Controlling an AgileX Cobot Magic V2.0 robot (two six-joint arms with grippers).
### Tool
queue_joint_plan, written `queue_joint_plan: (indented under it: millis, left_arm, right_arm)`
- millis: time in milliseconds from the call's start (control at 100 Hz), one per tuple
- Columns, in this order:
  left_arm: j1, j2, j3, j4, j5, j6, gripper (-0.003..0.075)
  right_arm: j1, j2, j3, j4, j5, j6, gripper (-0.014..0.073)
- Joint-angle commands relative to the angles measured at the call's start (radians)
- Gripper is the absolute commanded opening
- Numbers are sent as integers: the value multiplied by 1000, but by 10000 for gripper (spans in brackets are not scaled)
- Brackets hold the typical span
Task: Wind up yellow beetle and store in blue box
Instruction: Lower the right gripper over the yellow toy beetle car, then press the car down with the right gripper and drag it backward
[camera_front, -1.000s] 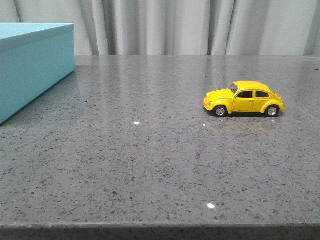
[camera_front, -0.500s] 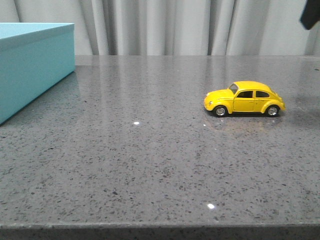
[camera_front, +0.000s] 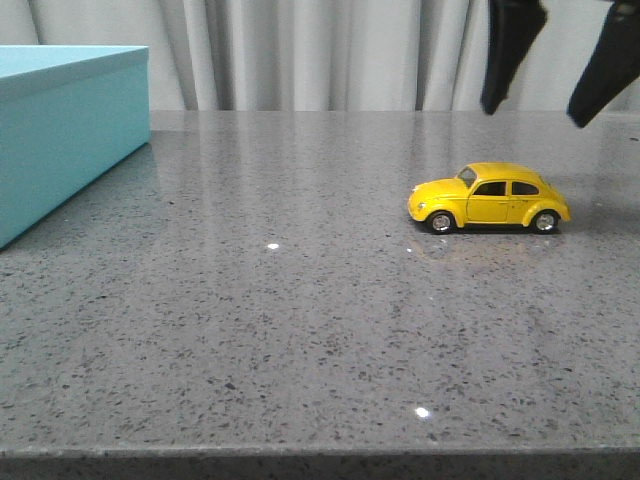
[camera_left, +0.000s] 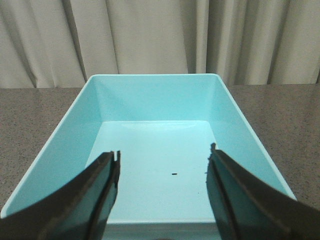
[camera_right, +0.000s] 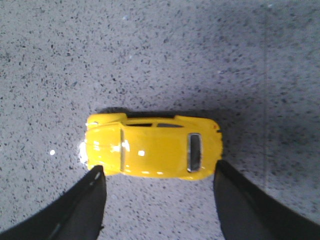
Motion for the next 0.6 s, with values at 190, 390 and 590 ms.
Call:
queue_joint_plan:
  millis: [190,390,590]
  left_arm:
    - [-1,11,-37,-8,-82,-9,389]
    - [-1,11,-37,-8,-82,-9,389]
    - [-1,11,-37,-8,-82,-9,389]
  right_arm:
    - [18,63,-73,-19,-7,74,472]
    - [18,97,-82,-42,27,91,465]
    - [19,113,-82,-53,39,92,465]
